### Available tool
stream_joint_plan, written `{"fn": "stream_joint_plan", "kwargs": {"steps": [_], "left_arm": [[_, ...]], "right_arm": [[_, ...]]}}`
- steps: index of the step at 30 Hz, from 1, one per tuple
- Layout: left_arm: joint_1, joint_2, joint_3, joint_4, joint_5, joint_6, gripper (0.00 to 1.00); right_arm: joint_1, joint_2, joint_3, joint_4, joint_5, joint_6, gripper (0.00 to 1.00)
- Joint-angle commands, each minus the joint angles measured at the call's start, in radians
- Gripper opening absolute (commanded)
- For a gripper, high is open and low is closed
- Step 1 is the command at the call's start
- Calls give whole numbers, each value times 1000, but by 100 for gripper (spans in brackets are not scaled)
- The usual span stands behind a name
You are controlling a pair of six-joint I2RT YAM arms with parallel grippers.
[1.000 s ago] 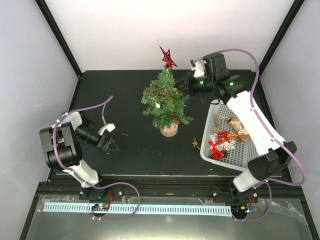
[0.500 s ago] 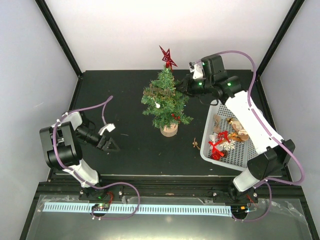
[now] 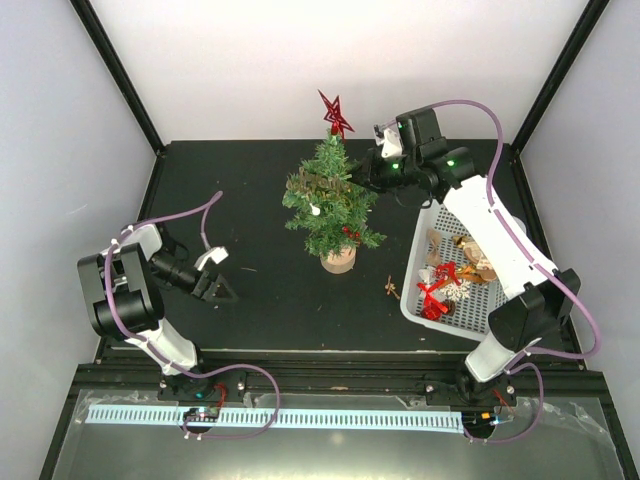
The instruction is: Decorate the small christmas tree
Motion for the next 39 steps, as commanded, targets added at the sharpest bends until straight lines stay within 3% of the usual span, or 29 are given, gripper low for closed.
{"fn": "stream_joint_plan", "kwargs": {"steps": [1,18,29,39], "left_arm": [[14,11,22,-22,32,36,99],[16,12,22,-26,34,41,99],[18,4,22,-26,35,42,99],[23,-7,20,-23,34,41,99]], "right_arm": [[3,0,31,-31,19,-24,7],[5,-16,34,-40,25,-26,11],[4,-42,52,-34,58,-21,24],[2,-69,28,-33,83,-18,24]]}}
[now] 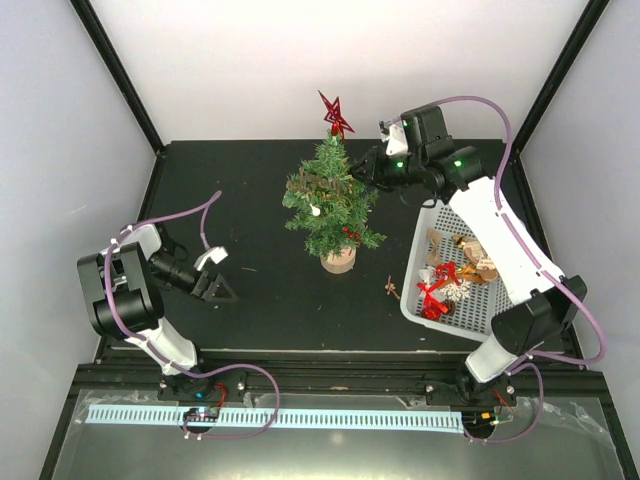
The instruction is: Decorate the small christmas tree
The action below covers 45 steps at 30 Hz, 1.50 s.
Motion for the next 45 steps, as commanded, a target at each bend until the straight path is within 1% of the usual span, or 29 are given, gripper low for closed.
{"fn": "stream_joint_plan", "kwargs": {"steps": [1,3,7,13,14,16,20,23,26,28,30,33,35,38,42,45], "left_arm": [[13,-14,19,-15,27,32,99],[13,-15,19,-16,26,31,99],[14,-26,19,-13,26,31,99],[14,-48,17,-12,26,31,99],[14,-51,17,-11,25,31,99],[15,-59,17,-11,26,31,99],[14,-72,16,-11,25,32,99],[13,-95,15,-6,23,27,99],[12,-138,11,7,19,17,99],[6,-166,9,12,17,12,99],[2,-193,7,17,16,8,99],[-3,-235,1,29,11,-1,99],[-8,-250,-2,33,9,-3,99],[-22,-256,-2,36,7,-6,99],[-47,-255,-3,40,4,-12,99],[-60,-268,-4,45,2,-16,99]], "right_arm": [[2,-52,3,4,43,-2,24],[2,-69,6,-6,72,-7,27],[2,-122,-4,-24,134,-20,38],[-11,-243,-92,-30,221,-16,49],[-17,-256,-107,-46,242,-7,50],[-33,-264,-125,-113,288,6,50],[-37,-267,-183,-265,368,-12,44],[-36,-311,-262,-305,404,-23,44],[-28,-342,-334,-358,406,-20,40],[0,-397,-447,-346,383,12,38],[33,-475,-594,-334,366,51,37],[83,-570,-717,-299,314,108,37],[116,-603,-748,-288,293,122,37],[170,-593,-770,-275,252,111,37],[259,-521,-775,-223,213,84,36],[282,-457,-788,-184,226,75,36]]}}
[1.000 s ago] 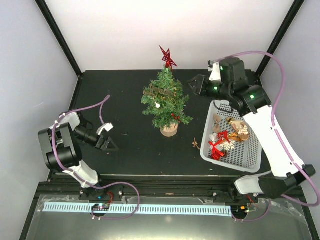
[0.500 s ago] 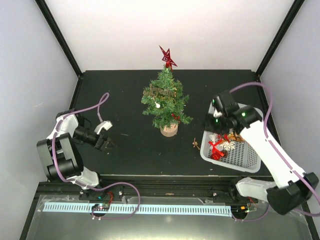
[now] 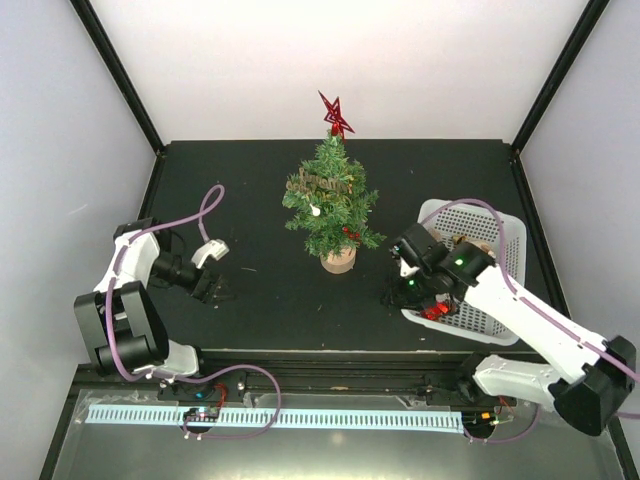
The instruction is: Decorate the small christmas tree
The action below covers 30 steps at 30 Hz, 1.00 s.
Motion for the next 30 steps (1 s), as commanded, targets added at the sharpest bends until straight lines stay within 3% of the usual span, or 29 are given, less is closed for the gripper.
{"fn": "stream_joint_plan", "kwargs": {"steps": [1,4,10,17,22,30], "left_arm": [[-20,-30,-2,23,3,-3,99],[-22,-48,-4,24,3,-2,99],[-23,-63,-9,22,6,7,99],[-21,-68,-10,21,6,10,99],[-20,-66,-11,19,6,12,99],[-21,-49,-10,8,13,28,99]], "right_arm": [[32,84,-20,78,12,-8,36],[32,140,-22,81,149,22,38],[32,283,-36,142,222,44,40],[19,318,-91,144,354,126,44],[-39,277,-154,168,370,126,45],[-116,255,-222,367,244,43,46]]}}
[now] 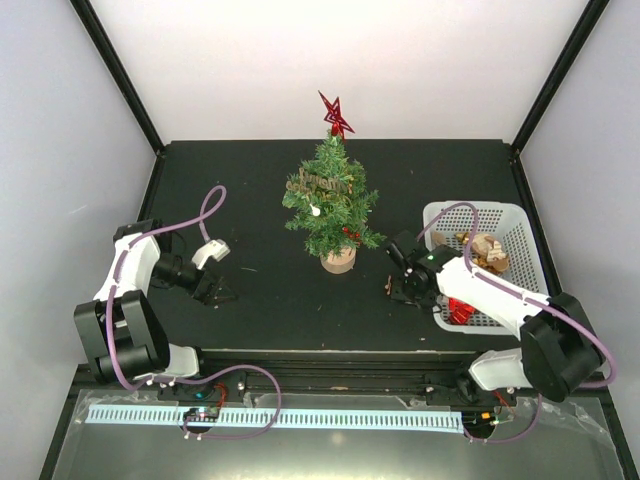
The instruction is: Decorate the small christmas tree
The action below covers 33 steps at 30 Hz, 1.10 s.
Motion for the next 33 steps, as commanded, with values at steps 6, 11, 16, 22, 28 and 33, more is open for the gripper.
{"fn": "stream_joint_plan", "kwargs": {"steps": [6,11,16,22,28,33], "left_arm": [[-3,5,1,-9,21,35,99],[-2,4,1,-5,18,30,99],[-3,6,-1,-5,17,28,99],[-3,9,1,-6,18,29,99],[-2,8,1,-7,19,31,99],[-2,9,1,-9,18,33,99]], "right_arm": [[-81,35,-31,207,-109,-103,43],[-105,86,-33,213,-121,-139,40],[-111,107,-47,224,-141,-156,38],[-111,128,-57,233,-162,-164,35],[-111,137,-76,235,-162,-165,33],[-111,146,-69,241,-156,-160,29]]}}
